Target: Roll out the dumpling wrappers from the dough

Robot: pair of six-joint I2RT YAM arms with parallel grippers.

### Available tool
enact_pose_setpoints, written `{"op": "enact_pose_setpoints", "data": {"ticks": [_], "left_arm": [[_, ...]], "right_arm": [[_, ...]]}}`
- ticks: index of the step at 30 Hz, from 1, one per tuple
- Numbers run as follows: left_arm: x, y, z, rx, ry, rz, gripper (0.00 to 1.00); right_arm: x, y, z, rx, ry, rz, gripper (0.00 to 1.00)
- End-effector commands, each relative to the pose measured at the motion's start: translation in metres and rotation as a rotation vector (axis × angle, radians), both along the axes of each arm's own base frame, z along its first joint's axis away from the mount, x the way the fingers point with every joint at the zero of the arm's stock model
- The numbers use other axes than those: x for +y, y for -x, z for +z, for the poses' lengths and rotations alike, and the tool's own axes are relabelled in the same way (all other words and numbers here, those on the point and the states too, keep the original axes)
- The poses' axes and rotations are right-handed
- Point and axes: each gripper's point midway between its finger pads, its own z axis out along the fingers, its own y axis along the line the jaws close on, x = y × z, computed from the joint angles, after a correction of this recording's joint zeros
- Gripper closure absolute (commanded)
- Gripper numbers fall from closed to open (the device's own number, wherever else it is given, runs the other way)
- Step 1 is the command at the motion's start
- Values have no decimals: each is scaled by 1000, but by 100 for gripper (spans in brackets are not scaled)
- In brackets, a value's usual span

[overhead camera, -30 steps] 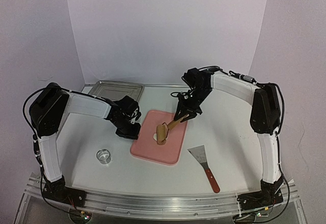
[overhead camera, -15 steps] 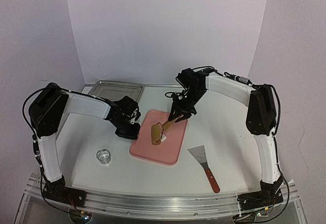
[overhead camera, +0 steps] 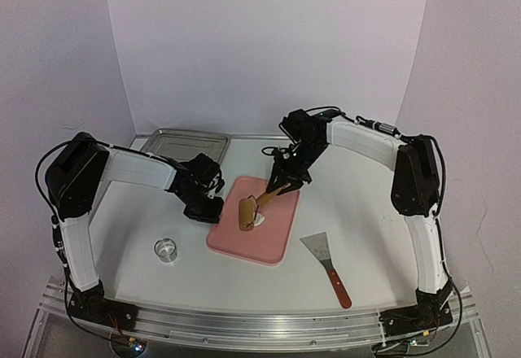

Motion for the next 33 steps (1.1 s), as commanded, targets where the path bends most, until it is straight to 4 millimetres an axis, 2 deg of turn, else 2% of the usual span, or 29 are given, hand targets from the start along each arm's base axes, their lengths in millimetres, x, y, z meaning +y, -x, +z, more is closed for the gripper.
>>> {"op": "enact_pose_setpoints", "data": {"ticks": [1,4,7,10,14,16,17,19,25,27,30,33], "left_arm": [[12,31,-6,67,-56,-98,100],[13,32,-6,68,-57,-97,100],[13,33,-6,66,-53,-96,100],[12,32,-4,62,-50,-97,100],[12,32,-4,62,-51,-103,100],[13,32,-4,63,-54,-106,100],[12,32,-4,63,-55,-108,100],[12,32,-4,62,-56,-111,100],[12,31,-5,61,-56,-117,100],[11,31,-5,59,-54,-118,100],[10,30,-5,58,-56,-120,100],[8,28,-5,52,-54,-136,100]], "right_arm": [[-82,12,-94,59,472,-41,100],[-112,-4,-80,36,483,-86,100],[-122,-6,-75,30,489,-81,100],[-110,9,-91,78,484,-51,100],[-69,28,-107,90,473,14,100],[-59,30,-111,91,469,19,100],[-60,28,-111,86,475,13,100],[-69,21,-104,64,486,-1,100],[-121,-2,-80,33,508,-73,100],[-122,2,-80,46,504,-64,100],[-107,10,-79,76,445,-54,100],[-67,7,-55,55,272,-21,100]]}}
